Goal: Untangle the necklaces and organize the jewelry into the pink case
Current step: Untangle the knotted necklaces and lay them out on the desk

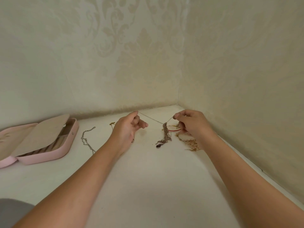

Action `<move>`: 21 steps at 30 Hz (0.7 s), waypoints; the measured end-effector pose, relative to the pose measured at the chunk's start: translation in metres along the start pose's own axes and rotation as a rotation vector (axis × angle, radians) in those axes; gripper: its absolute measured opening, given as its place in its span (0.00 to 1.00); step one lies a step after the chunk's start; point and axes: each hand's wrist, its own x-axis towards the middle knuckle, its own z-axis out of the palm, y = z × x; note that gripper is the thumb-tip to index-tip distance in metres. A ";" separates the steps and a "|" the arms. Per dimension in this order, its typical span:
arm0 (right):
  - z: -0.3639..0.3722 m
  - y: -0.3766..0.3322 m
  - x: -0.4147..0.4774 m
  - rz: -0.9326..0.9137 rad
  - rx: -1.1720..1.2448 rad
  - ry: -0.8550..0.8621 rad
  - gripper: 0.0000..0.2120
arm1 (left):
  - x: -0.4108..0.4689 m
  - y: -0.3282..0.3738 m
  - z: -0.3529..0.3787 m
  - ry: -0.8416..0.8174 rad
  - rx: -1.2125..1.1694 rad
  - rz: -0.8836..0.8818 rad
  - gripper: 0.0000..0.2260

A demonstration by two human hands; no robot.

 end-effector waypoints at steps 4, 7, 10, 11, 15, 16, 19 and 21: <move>-0.011 -0.002 0.005 0.077 0.186 0.057 0.07 | -0.001 0.003 -0.001 -0.053 -0.332 -0.078 0.25; -0.020 -0.005 0.006 0.147 0.527 0.030 0.07 | 0.000 0.005 -0.006 -0.040 -0.311 -0.132 0.25; -0.025 -0.011 0.004 0.174 0.658 -0.007 0.07 | 0.001 0.003 -0.008 -0.038 -0.188 -0.137 0.23; -0.026 -0.013 0.003 0.166 0.621 -0.022 0.07 | 0.001 0.003 -0.008 -0.028 -0.148 -0.136 0.22; -0.035 -0.023 -0.007 0.058 -0.176 -0.092 0.08 | 0.000 0.005 -0.008 0.023 0.091 -0.128 0.21; -0.038 -0.027 -0.010 0.058 -0.378 -0.124 0.09 | 0.000 0.004 -0.008 0.016 0.151 -0.137 0.21; -0.045 -0.036 -0.021 0.126 -0.700 -0.241 0.09 | -0.001 0.000 -0.004 -0.053 0.338 -0.179 0.21; -0.047 -0.038 -0.025 0.188 -0.767 -0.273 0.07 | 0.000 -0.003 -0.004 -0.081 0.505 -0.132 0.22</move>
